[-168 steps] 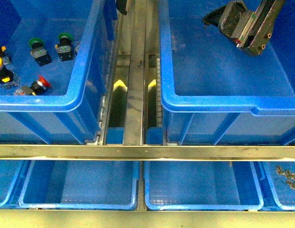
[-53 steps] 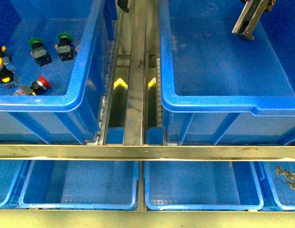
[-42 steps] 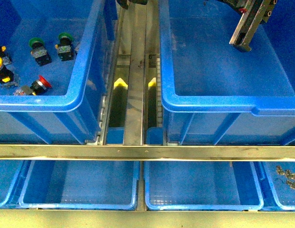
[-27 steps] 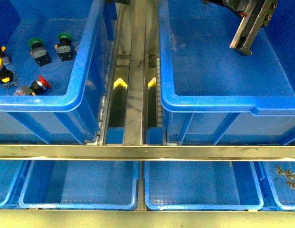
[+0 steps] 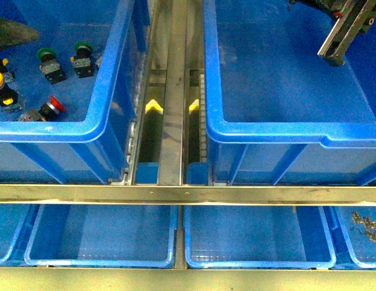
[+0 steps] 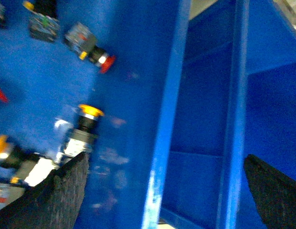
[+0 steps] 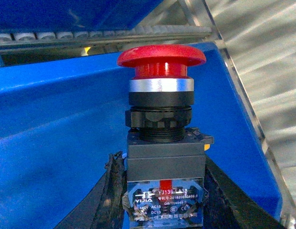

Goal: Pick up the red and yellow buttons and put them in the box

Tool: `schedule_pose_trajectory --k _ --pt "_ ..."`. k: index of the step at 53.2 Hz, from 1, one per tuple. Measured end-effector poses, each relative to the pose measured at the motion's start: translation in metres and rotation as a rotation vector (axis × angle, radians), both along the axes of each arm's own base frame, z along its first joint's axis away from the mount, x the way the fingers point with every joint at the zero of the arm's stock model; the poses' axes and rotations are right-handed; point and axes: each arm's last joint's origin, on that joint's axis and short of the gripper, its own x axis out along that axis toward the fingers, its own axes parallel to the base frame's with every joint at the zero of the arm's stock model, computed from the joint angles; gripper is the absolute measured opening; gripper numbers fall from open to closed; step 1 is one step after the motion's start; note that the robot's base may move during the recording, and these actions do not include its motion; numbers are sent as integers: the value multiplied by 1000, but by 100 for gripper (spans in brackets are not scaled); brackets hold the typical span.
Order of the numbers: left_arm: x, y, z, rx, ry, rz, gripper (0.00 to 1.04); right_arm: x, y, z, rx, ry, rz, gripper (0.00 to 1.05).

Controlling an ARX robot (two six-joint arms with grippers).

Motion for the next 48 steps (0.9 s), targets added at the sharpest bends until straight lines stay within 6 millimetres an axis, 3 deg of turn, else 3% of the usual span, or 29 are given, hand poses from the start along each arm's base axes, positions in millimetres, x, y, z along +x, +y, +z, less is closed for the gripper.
schedule_pose_trajectory --k 15,29,36,43,48 --pt "-36 52 0 248 -130 244 97 2 -16 10 122 8 -71 34" --pt "-62 69 -1 293 -148 346 95 -7 -28 17 217 6 -106 34" --pt "-96 61 -21 522 -517 257 65 -9 -35 17 276 19 -139 34" --pt "-114 56 -22 580 -569 254 45 -11 -38 16 306 37 -149 34" --pt "-128 53 -29 601 -567 245 26 -13 -40 15 325 53 -164 34"
